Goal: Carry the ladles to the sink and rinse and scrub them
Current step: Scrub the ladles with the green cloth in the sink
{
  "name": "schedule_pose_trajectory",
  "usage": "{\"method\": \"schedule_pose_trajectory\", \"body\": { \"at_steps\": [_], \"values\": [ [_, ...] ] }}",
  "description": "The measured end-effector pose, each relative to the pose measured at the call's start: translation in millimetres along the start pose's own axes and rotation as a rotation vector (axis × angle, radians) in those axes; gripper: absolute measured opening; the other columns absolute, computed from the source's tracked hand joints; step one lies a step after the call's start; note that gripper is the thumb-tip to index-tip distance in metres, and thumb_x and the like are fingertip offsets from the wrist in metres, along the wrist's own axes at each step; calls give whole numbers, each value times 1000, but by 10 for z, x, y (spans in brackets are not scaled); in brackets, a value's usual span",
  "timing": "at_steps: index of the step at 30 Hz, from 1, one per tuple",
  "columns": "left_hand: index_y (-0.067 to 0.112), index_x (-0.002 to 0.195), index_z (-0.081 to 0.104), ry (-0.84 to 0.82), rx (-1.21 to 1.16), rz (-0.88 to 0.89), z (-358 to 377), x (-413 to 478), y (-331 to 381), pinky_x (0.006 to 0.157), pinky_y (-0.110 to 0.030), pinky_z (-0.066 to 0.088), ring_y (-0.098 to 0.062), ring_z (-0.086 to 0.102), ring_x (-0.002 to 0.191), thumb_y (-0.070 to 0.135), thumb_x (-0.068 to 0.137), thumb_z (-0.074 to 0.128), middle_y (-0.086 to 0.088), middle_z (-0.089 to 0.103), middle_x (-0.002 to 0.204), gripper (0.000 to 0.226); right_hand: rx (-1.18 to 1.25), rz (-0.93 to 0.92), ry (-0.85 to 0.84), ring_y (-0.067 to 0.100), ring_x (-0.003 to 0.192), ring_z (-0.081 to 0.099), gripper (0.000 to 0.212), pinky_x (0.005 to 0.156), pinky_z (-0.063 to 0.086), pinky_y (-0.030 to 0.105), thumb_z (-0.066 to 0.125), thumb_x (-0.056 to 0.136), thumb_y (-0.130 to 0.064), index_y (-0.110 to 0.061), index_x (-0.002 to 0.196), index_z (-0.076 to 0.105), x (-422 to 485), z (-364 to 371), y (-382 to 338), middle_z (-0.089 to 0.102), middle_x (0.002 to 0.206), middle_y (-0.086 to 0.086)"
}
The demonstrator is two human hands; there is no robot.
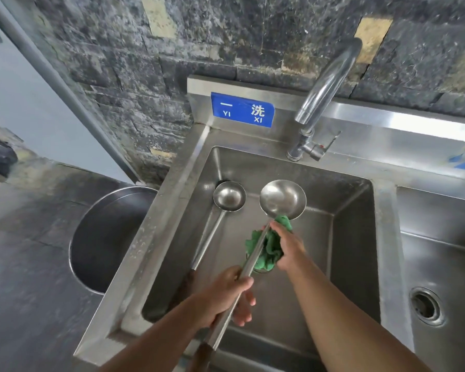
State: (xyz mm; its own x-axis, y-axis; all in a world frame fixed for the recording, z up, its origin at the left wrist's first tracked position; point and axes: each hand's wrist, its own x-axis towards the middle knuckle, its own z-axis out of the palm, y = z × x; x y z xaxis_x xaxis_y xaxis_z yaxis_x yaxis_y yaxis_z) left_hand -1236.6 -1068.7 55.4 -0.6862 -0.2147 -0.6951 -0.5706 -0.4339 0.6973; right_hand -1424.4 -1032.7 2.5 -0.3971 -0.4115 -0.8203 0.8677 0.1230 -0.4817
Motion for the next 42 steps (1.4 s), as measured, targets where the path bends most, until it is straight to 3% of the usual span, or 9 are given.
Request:
{"method": "schedule_pose_trajectory", "body": {
  "at_steps": [4,7,10,13,16,20,28,36,42],
  "values": [
    [2,113,44,117,-64,-16,-82,164,-68,38,-21,36,-17,43,41,25,103,47,-8,53,67,25,-16,49,-39,39,83,69,34,72,60,52,73,86,-16,6,110,65,117,90,338,68,98,27],
    [10,99,45,187,-188,-71,-91,408,-93,36,-20,36,-12,39,36,31,103,46,-5,49,61,22,-149,52,-9,36,72,72,30,70,61,48,78,79,-14,9,97,69,196,119,614,72,87,25],
    [11,92,46,210,-239,-173,-80,648,-138,37,-20,36,-12,41,34,27,103,47,-5,48,59,19,-297,-21,116,44,79,72,22,78,59,60,75,70,-3,7,88,69,333,97,711,72,89,32],
    [9,92,47,193,-171,-228,-104,852,-157,37,-19,35,-11,43,33,18,102,46,-5,48,59,13,-265,-72,170,40,69,73,7,65,61,56,69,68,5,5,75,68,552,91,728,70,77,31],
    [7,101,49,247,-16,-222,-118,978,-203,36,-21,38,-13,47,36,16,99,48,-5,53,64,9,-222,-64,203,30,55,72,14,49,57,35,70,71,8,11,84,68,754,58,693,70,63,19],
    [15,108,46,314,97,-157,-173,1090,-368,35,-21,39,-12,48,38,22,97,53,-8,59,81,15,-265,-39,198,30,55,73,15,48,57,33,75,73,1,7,86,68,1050,-1,695,73,62,16],
    [14,104,48,387,201,-48,-233,1313,-597,34,-26,39,-14,44,33,25,98,53,-10,59,77,13,-206,12,159,41,72,74,26,71,61,55,76,76,2,7,99,64,1293,-110,800,73,81,28],
    [20,117,42,367,257,-87,-311,1492,-709,34,-22,38,-11,46,34,30,99,52,-9,60,75,22,-414,-44,186,30,68,70,16,77,61,47,77,73,-8,-14,82,66,1406,-117,864,71,77,16],
    [23,123,36,312,358,-157,-424,1579,-934,39,-24,42,-12,51,48,33,101,47,-7,59,78,26,-430,34,142,33,87,70,25,88,58,51,79,75,-14,-12,97,68,1374,-164,1027,71,94,18]
  ]
}}
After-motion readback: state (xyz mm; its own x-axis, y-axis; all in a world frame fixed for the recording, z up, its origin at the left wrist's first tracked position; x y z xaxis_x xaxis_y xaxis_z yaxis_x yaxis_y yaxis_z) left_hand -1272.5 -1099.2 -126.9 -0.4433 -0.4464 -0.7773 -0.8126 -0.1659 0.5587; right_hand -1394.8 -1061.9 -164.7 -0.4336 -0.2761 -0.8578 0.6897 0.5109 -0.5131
